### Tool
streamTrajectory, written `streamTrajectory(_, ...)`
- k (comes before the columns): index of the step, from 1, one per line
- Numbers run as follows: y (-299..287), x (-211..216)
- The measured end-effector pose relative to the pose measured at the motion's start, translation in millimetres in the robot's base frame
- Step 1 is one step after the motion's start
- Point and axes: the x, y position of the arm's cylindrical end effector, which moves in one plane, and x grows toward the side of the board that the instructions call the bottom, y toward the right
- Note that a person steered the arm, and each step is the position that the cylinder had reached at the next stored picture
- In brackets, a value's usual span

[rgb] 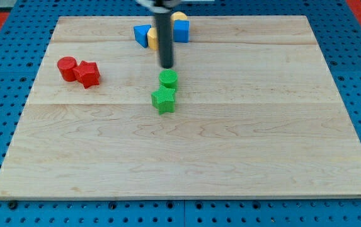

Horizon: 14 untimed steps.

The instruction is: Push the yellow heart to the bottom center

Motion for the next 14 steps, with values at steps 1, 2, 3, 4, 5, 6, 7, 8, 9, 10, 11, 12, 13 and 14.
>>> streamTrajectory(1,114.2,-48.5)
streamTrajectory(2,115.5,-137.7)
streamTrajectory(3,85.6,-150.3)
streamTrajectory(4,45.6,-148.3)
streamTrajectory(5,-1.1,-148.2)
streamTrajectory(6,-8.7,-141.0)
streamTrajectory(7,-32.1,-121.2)
streamTrajectory(8,-8.2,-149.0)
streamTrajectory(9,-34.7,-149.0)
streamTrajectory(10,-54.4,-137.1)
streamTrajectory(11,-66.1,-117.5)
streamTrajectory(12,-66.2,-84.4)
streamTrajectory(13,-66.3,-45.7)
streamTrajectory(14,-72.7,-26.9)
